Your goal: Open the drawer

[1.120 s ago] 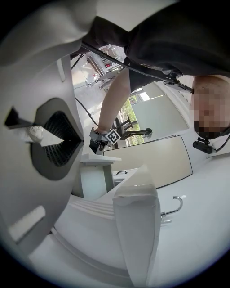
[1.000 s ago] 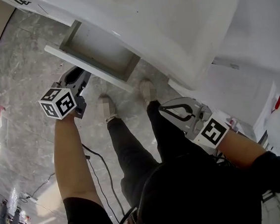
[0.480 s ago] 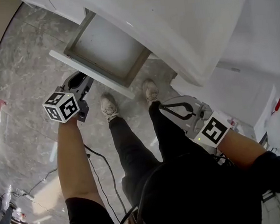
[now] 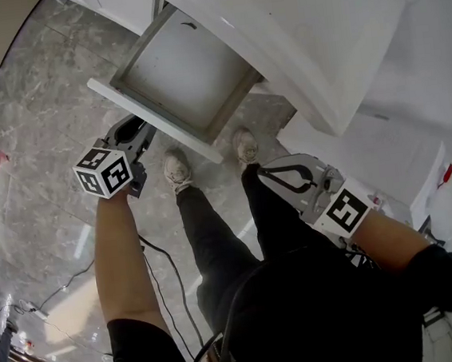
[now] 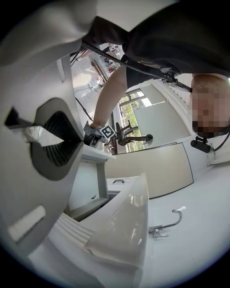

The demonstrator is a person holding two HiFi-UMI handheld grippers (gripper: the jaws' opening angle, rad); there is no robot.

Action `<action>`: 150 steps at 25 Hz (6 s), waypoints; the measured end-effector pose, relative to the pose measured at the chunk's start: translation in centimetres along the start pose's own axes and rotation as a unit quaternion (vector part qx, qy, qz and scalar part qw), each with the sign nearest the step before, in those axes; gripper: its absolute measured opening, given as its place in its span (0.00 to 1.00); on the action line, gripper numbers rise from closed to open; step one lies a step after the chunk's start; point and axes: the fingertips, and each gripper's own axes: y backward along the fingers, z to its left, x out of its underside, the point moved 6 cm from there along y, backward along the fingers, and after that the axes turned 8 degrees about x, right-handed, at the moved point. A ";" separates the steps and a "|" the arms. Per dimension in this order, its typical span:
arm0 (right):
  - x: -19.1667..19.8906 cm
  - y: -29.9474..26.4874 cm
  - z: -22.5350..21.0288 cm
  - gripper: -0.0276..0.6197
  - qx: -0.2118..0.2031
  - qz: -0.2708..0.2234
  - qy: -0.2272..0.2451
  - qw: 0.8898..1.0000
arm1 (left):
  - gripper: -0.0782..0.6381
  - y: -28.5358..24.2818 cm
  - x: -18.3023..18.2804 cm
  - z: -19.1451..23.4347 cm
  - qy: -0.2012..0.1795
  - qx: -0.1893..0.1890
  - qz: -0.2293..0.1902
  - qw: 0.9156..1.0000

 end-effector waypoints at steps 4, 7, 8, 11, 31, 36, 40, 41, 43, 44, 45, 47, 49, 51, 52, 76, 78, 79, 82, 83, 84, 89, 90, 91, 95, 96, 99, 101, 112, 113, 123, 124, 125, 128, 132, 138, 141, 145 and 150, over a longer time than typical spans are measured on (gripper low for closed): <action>-0.3 -0.5 0.4 0.04 -0.005 0.003 0.004 1.000 | 0.28 0.1 0.2 0.0 0.000 -0.001 0.000 1.000; -0.5 -0.8 0.5 0.04 -0.004 0.007 0.000 1.000 | 0.28 0.3 0.2 0.0 0.000 0.000 -0.001 1.000; -0.6 -0.9 0.5 0.04 -0.005 0.006 0.002 1.000 | 0.28 0.3 0.2 0.0 0.000 0.000 -0.002 1.000; -0.9 -1.2 0.6 0.04 -0.007 0.003 0.007 1.000 | 0.28 0.4 0.3 0.0 0.002 -0.001 -0.003 1.000; -1.1 -1.5 0.0 0.04 -0.004 -0.004 -0.003 1.000 | 0.28 0.4 0.5 0.2 0.014 0.010 -0.015 1.000; -1.3 -1.6 -0.1 0.04 -0.009 -0.004 -0.005 1.000 | 0.28 0.2 0.3 -0.1 0.014 -0.008 -0.002 1.000; -1.8 -1.6 0.2 0.04 -0.014 -0.005 -0.002 1.000 | 0.28 0.3 0.2 -0.5 0.007 -0.032 0.009 0.999; -2.0 -1.6 0.2 0.04 -0.013 -0.005 -0.004 1.000 | 0.29 0.3 0.2 -0.6 0.005 -0.035 0.011 0.999; -2.4 -1.4 0.0 0.04 -0.011 -0.007 -0.003 1.000 | 0.31 0.4 0.2 -0.9 0.001 -0.038 0.015 0.999; -2.5 -1.3 -0.1 0.04 -0.010 -0.008 -0.001 1.000 | 0.33 0.5 0.2 -1.1 -0.002 -0.038 0.016 0.999; -2.7 -1.2 -0.2 0.04 -0.009 -0.008 0.000 1.000 | 0.34 0.5 0.2 -1.2 -0.003 -0.039 0.016 0.999; -3.0 -1.1 -0.2 0.04 -0.007 -0.010 0.001 1.000 | 0.37 0.8 0.2 -1.6 -0.003 -0.039 0.015 0.999; -3.4 -0.9 -0.2 0.04 -0.007 -0.013 0.000 1.000 | 0.37 1.3 0.2 -2.0 -0.004 -0.038 0.015 0.999; -3.7 -0.9 -0.2 0.04 -0.007 -0.014 0.000 1.000 | 0.37 1.8 0.3 -2.4 -0.005 -0.034 0.017 0.999; -3.8 -0.9 -0.2 0.04 -0.007 -0.015 -0.002 1.000 | 0.37 2.0 0.3 -2.5 -0.005 -0.032 0.018 0.999; -18.3 9.5 -3.4 0.04 0.047 -0.135 0.026 0.989 | 0.37 10.3 -15.9 -21.3 -0.106 -0.020 -0.089 0.990; -19.9 11.0 -3.6 0.04 0.052 -0.143 0.028 0.988 | 0.33 10.5 -17.8 -24.3 -0.118 -0.008 -0.102 0.988; -20.8 11.7 -3.9 0.04 0.055 -0.149 0.030 0.987 | 0.30 10.6 -18.8 -25.7 -0.127 -0.005 -0.106 0.986; -23.1 13.5 -4.9 0.04 0.062 -0.170 0.042 0.983 | 0.24 10.6 -22.1 -29.6 -0.159 -0.003 -0.116 0.980; -23.6 14.1 -5.4 0.04 0.064 -0.175 0.046 0.981 | 0.23 10.5 -23.0 -30.7 -0.171 -0.001 -0.120 0.978; -24.1 14.7 -5.7 0.04 0.067 -0.178 0.048 0.981 | 0.21 10.5 -23.7 -31.9 -0.181 0.001 -0.125 0.976; -27.5 18.1 -7.2 0.04 0.087 -0.186 0.054 0.977 | 0.13 10.9 -27.6 -37.9 -0.218 0.012 -0.149 0.964; -28.3 18.7 -7.4 0.04 0.090 -0.190 0.056 0.976 | 0.12 11.0 -28.3 -38.9 -0.224 0.014 -0.154 0.962; -29.0 19.4 -7.7 0.04 0.094 -0.193 0.058 0.975 | 0.11 11.1 -29.0 -39.9 -0.230 0.017 -0.160 0.960; -31.8 21.9 -8.7 0.04 0.103 -0.202 0.071 0.971 | 0.11 11.4 -31.6 -43.6 -0.250 0.027 -0.184 0.950; -32.5 22.5 -8.9 0.04 0.105 -0.206 0.073 0.970 | 0.11 11.6 -32.1 -44.5 -0.256 0.028 -0.188 0.948; -34.9 24.1 -9.1 0.04 0.110 -0.218 0.078 0.967 | 0.11 12.2 -33.7 -46.9 -0.273 0.026 -0.197 0.941; -36.3 25.0 -9.2 0.04 0.113 -0.225 0.083 0.964 | 0.11 12.5 -34.6 -48.4 -0.283 0.028 -0.206 0.936; -42.5 31.0 -9.3 0.04 0.123 -0.265 0.079 0.953 | 0.11 15.1 -37.7 -55.6 -0.329 0.021 -0.245 0.912; -42.9 31.5 -9.4 0.04 0.125 -0.267 0.079 0.952 | 0.11 15.3 -38.0 -56.2 -0.333 0.021 -0.248 0.910; -44.9 34.6 -10.1 0.04 0.131 -0.270 0.058 0.952 | 0.11 16.3 -39.3 -60.0 -0.360 0.016 -0.254 0.898; -44.9 34.7 -10.4 0.04 0.130 -0.272 0.054 0.952 | 0.11 16.2 -39.4 -60.0 -0.361 0.017 -0.254 0.897; -44.9 34.7 -10.5 0.04 0.129 -0.274 0.051 0.952 | 0.11 16.1 -39.4 -60.0 -0.362 0.017 -0.253 0.897; -44.9 34.9 -10.6 0.04 0.129 -0.283 0.044 0.949 | 0.11 16.1 -39.2 -60.1 -0.362 0.017 -0.250 0.898; -44.7 35.0 -11.2 0.04 0.130 -0.287 0.045 0.948 | 0.11 15.6 -39.3 -59.9 -0.361 0.018 -0.249 0.899; -45.0 34.9 -11.3 0.04 0.133 -0.280 0.053 0.949 | 0.11 15.8 -39.8 -59.9 -0.362 0.017 -0.247 0.899; -45.1 34.7 -11.3 0.04 0.133 -0.278 0.056 0.950 | 0.11 15.8 -39.9 -59.8 -0.363 0.017 -0.247 0.899; -45.4 34.8 -11.2 0.04 0.132 -0.275 0.059 0.951 | 0.11 15.8 -40.1 -60.0 -0.362 0.017 -0.244 0.899; -45.2 34.9 -11.2 0.04 0.132 -0.277 0.063 0.950 | 0.11 15.7 -40.0 -60.1 -0.365 0.016 -0.243 0.898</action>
